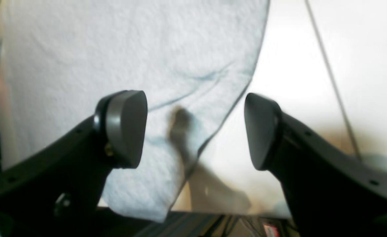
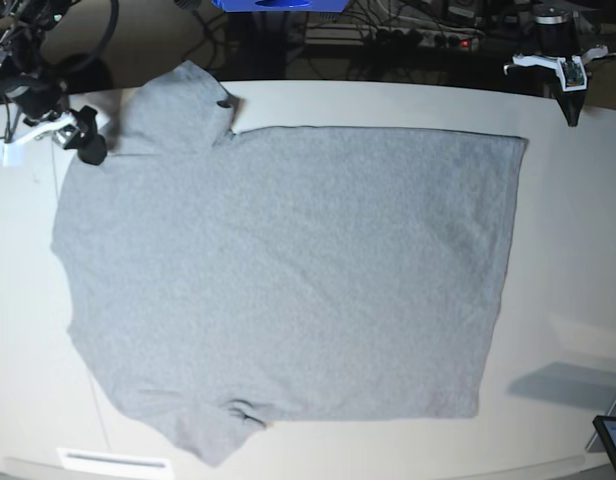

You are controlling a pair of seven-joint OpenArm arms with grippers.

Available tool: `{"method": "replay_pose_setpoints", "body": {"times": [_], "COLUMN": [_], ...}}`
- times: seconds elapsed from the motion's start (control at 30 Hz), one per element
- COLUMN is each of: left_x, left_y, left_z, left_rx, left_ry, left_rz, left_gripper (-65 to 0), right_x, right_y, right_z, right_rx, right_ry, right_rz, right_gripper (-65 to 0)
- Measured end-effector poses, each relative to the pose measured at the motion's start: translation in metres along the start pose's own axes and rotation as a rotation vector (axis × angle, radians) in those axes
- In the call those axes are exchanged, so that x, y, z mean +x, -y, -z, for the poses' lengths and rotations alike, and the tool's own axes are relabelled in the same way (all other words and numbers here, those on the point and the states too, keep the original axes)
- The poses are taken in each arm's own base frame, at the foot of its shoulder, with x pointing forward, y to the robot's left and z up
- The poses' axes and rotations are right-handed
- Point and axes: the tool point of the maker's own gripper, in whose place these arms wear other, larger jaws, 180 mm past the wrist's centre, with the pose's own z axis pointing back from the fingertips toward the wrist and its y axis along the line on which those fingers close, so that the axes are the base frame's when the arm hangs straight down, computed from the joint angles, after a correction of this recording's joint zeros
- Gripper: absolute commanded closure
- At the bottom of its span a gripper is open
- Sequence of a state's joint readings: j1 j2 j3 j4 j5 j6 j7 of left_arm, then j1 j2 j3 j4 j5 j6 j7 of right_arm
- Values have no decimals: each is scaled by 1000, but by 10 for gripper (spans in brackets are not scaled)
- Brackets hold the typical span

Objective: Fold the T-shirt properly
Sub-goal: 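Move the right gripper down to the grey T-shirt's shoulder corner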

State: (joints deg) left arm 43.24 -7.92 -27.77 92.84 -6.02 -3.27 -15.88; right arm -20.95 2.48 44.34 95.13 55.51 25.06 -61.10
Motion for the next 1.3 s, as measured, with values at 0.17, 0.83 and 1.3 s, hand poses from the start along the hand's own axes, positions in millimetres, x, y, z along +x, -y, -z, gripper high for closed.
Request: {"method": "replay_pose_setpoints", "body": {"times": [0.17, 0.83, 1.3], "left_x": [-1, -1, 1], "left_y": [0, 0, 1], "left_z": [-1, -1, 1], "left_rx": [-1, 0, 2], "left_ry": [-2, -2, 3], "left_rz": [1, -1, -5], "left_gripper": [-8, -8, -12], "right_x": [5, 1, 34], "right_y": [0, -23, 38], "right_z": [6, 23, -20], "right_rx": [20, 88, -287], "right_ry": [15, -25, 81], "right_rz": [17, -19, -295], "right_gripper": [-443, -441, -443]}}
